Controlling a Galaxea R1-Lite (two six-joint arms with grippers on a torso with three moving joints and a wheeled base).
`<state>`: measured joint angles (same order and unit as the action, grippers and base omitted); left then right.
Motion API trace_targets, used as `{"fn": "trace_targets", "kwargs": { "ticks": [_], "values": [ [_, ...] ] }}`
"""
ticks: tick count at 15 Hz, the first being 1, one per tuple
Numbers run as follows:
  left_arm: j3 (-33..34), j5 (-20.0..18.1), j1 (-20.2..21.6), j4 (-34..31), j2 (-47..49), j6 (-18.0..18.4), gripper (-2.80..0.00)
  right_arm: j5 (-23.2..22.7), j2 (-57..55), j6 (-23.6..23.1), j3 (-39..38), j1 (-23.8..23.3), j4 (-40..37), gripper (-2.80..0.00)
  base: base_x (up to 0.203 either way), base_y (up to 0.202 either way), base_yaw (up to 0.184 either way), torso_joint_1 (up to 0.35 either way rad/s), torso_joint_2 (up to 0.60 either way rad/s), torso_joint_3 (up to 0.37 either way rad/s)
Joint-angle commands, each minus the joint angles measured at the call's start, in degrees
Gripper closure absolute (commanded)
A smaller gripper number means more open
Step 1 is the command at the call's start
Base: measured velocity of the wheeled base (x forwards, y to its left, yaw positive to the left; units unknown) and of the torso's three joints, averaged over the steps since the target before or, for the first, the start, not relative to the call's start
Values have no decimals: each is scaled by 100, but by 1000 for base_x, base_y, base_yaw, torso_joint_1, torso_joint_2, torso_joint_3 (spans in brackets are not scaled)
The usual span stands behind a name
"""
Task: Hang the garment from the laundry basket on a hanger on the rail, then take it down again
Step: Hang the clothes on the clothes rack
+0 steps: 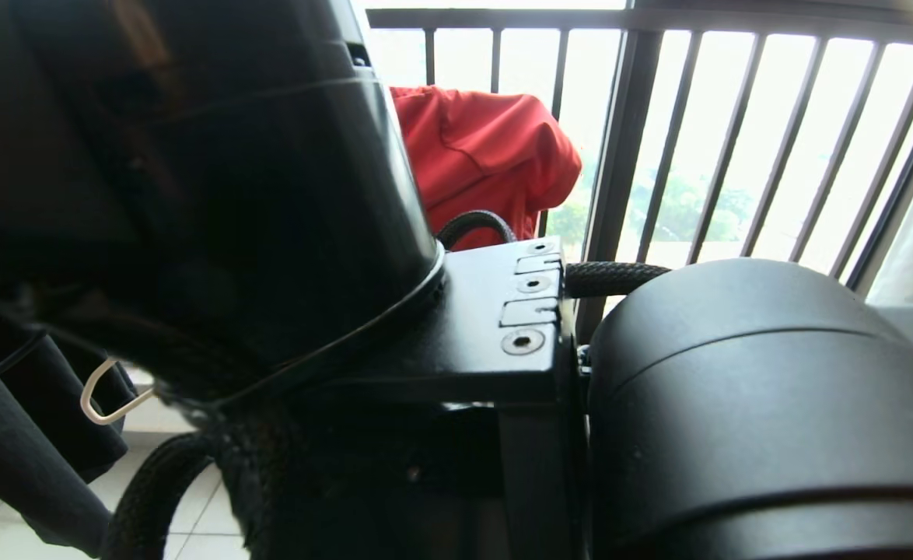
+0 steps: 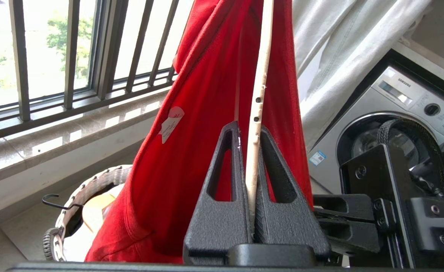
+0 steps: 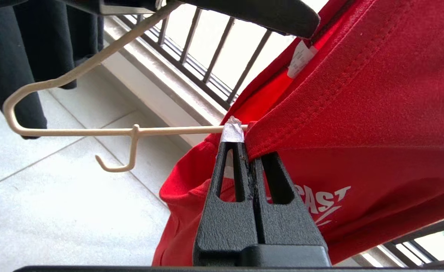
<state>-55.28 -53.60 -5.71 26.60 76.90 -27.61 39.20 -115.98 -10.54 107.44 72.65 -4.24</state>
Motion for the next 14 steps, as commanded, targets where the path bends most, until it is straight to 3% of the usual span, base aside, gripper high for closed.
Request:
{"fn": "trace_targets", "kwargs": {
  "ticks": [1,9,10,14],
  "values": [
    [-9,-27,-1,21,27,-16,0,18,-21,-18,-3,83,-6,0,0,0,0,0,0,0],
    [-9,-27,-1,21,-32,-82,0,18,-51,-35,-3,109,-6,0,0,0,0,0,0,0],
    [-17,-27,-1,21,-52,-95,0,18,-22,-35,-4,118,-6,-280,0,0,0,0,0,0],
    [-26,-27,8,21,-87,-104,0,18,240,-27,-277,118,-50,-280,0,0,0,0,0,0]
  ]
}}
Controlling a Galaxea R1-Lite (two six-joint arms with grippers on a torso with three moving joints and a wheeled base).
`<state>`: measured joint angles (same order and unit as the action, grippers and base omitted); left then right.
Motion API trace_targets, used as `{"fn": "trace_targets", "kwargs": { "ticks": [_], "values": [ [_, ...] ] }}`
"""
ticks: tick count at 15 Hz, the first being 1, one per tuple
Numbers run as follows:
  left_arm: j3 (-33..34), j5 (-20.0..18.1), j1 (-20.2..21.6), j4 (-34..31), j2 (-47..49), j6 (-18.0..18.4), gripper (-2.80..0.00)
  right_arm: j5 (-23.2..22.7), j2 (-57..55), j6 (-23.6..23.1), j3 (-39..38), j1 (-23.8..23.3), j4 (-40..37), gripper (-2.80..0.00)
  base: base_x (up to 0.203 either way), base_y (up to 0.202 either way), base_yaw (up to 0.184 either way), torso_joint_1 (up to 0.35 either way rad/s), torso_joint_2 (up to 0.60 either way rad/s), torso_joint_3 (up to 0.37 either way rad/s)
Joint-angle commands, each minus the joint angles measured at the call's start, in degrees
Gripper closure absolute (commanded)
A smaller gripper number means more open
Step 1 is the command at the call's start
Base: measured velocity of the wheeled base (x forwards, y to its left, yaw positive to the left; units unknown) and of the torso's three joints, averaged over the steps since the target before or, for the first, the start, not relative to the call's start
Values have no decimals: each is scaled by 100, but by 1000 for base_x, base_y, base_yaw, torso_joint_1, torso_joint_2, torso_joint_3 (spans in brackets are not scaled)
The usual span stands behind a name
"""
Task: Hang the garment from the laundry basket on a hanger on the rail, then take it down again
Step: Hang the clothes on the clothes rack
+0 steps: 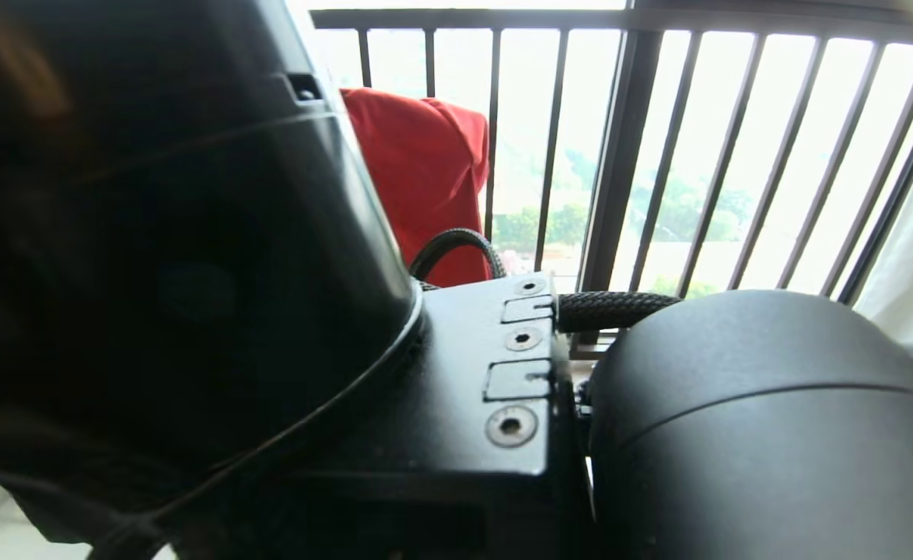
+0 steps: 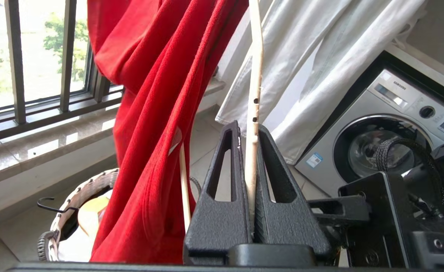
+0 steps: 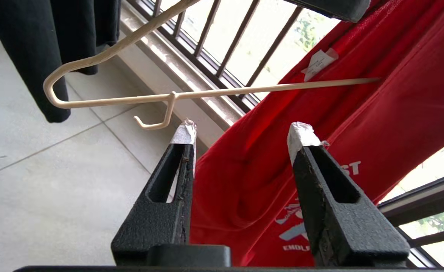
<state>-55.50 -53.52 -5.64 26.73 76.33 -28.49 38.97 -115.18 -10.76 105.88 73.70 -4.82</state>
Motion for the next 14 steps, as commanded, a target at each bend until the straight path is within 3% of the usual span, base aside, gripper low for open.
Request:
{"fn": "trace_targets", "kwargs": {
  "ticks": [1,7,8,14],
  "values": [
    [-4,-36,2,8,-56,-16,0,47,256,-5,-232,6,4,-280,0,0,0,0,0,0],
    [-4,-57,2,-1,-92,-107,0,66,1430,-12,-1236,-377,-400,-280,0,0,0,0,0,0],
    [-4,-84,2,-1,-92,-213,0,66,1584,-13,-1279,-522,-541,0,0,0,0,0,0,0],
    [-31,-845,11,-54,-83,-403,0,40,2094,-30,-1046,-1442,-1595,0,0,0,0,0,0,0]
  ]
}}
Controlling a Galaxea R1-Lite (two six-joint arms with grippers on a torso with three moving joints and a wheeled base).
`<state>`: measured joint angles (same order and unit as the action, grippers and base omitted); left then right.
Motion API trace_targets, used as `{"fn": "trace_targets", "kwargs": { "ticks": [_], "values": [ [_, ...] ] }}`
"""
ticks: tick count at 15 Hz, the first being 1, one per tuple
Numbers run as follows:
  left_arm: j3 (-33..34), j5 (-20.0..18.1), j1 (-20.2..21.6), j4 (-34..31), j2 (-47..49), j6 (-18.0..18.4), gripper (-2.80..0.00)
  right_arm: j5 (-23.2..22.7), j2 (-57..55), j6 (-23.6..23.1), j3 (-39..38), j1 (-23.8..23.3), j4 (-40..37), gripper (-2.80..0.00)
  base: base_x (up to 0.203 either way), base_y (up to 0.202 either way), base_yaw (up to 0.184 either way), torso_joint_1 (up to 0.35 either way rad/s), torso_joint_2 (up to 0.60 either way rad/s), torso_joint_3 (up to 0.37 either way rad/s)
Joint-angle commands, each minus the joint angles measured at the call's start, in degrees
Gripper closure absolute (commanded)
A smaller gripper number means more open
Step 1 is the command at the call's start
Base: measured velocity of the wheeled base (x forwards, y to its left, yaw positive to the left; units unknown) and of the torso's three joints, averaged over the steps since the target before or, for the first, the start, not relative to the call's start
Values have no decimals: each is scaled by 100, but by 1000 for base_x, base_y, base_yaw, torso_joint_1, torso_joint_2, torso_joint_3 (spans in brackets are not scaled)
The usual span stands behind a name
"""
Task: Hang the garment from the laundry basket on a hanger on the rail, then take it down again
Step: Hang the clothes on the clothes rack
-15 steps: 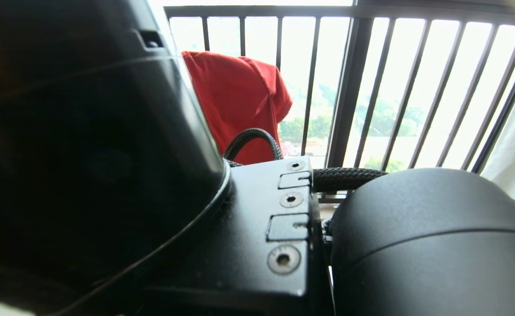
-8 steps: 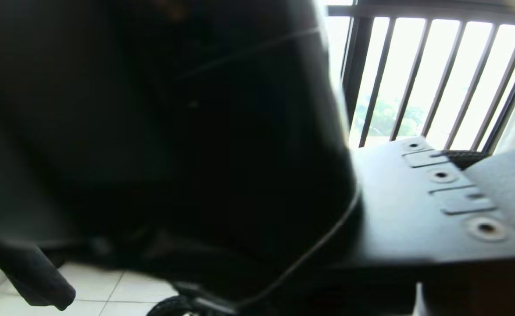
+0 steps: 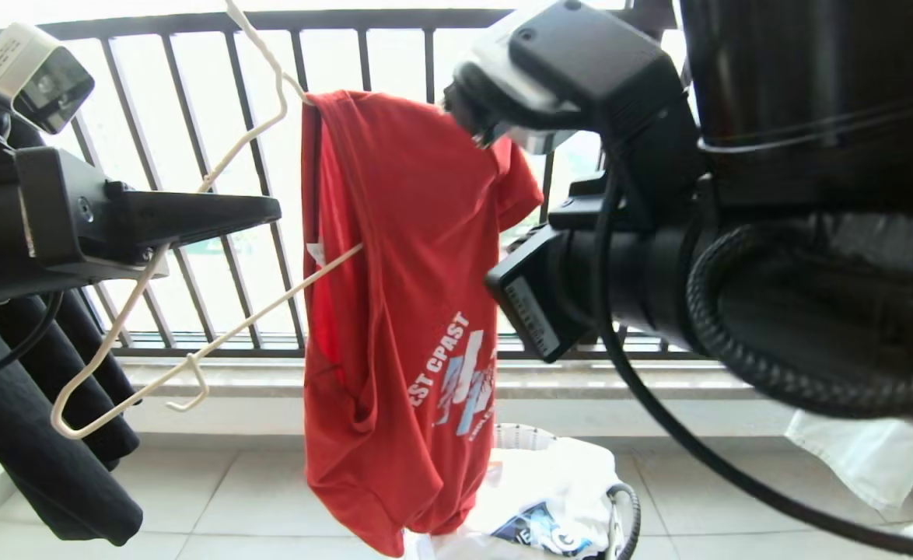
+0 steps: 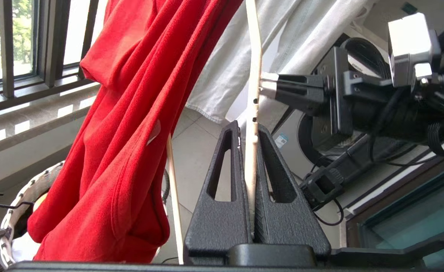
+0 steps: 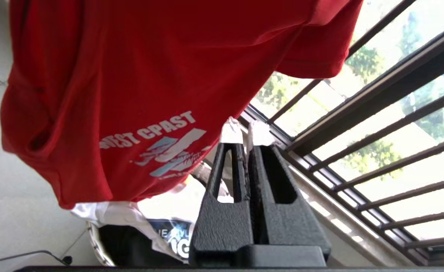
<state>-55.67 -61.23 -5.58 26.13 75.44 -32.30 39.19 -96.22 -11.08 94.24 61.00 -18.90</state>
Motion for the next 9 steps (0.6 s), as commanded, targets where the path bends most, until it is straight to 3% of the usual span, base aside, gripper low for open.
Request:
{"fn": "trace_targets", "kwargs": {
  "ticks": [1,4,9],
  "values": [
    [-10,-129,0,-9,-3,-22,0,18,214,0,260,-207,-395,0,0,0,0,0,0,0],
    [3,-687,70,-45,-20,-37,0,16,262,-78,723,-237,-949,0,0,0,0,0,0,0],
    [-102,-1464,84,-557,-16,-39,0,-352,392,-1006,1302,-244,-1555,0,0,0,0,0,0,0]
  ]
}}
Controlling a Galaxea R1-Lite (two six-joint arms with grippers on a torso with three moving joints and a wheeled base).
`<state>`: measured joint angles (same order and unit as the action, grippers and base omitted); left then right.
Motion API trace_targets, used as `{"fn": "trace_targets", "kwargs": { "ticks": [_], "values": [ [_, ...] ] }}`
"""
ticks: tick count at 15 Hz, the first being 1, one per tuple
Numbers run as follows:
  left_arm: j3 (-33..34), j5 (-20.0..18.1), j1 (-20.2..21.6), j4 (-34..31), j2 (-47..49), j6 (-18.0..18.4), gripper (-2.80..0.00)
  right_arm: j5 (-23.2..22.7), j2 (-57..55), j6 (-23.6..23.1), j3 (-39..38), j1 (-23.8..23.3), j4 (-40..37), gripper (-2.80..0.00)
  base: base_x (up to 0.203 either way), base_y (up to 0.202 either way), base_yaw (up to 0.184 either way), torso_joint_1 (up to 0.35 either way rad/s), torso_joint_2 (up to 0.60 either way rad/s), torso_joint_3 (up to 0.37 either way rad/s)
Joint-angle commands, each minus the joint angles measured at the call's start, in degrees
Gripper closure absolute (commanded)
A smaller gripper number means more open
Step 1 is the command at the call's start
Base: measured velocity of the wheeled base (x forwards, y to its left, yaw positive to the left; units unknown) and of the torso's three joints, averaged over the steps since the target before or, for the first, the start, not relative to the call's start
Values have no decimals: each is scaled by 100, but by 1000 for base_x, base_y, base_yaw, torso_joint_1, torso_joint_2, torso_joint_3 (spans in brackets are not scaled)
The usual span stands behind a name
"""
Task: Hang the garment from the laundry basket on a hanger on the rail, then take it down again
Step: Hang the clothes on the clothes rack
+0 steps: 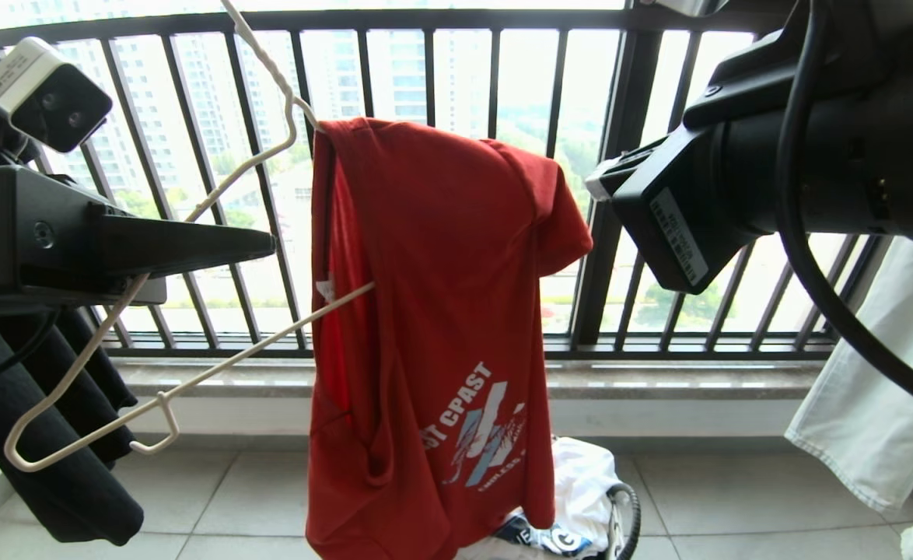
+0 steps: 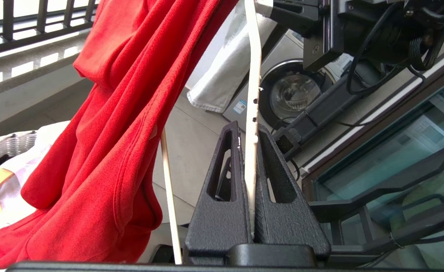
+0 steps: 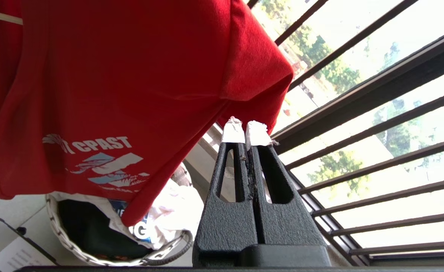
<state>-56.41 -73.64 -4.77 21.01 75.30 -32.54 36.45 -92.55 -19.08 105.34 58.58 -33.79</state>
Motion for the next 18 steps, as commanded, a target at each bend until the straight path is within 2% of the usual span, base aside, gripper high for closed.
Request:
{"fn": "trace_targets", "kwargs": {
  "ticks": [1,3,6,8,9,10,12,14,18],
  "values": [
    [-28,-394,-5,-95,-3,-15,0,-215,7,-358,331,-4,-143,0,0,0,0,0,0,0],
    [-28,-706,-7,-123,22,-15,0,-686,-17,-720,568,1,-373,0,0,0,0,0,0,0],
    [26,-1285,-7,-134,20,-15,0,-1521,-34,-878,671,-121,-437,0,0,0,0,0,0,0],
    [78,-1402,-7,-132,58,-15,0,-1946,-7,-870,672,-178,-454,0,0,0,0,0,0,0],
    [86,-1402,-7,-124,117,-15,0,-1968,9,-878,672,-171,-482,0,0,0,0,0,0,0],
    [115,-1402,-7,-115,135,-15,0,-2018,9,-893,672,-171,-564,-280,0,0,0,0,0,0],
    [163,-1402,-4,-61,151,-15,0,-2272,7,-901,675,-171,-612,-280,0,0,0,0,0,0],
    [174,-1402,-7,-61,107,-15,0,-2728,-30,-896,718,-219,-591,-280,0,0,0,0,0,0],
    [221,-1402,-7,-89,-161,-24,0,-3423,-289,-896,743,-631,-297,-280,0,0,0,0,0,0]
  ]
}}
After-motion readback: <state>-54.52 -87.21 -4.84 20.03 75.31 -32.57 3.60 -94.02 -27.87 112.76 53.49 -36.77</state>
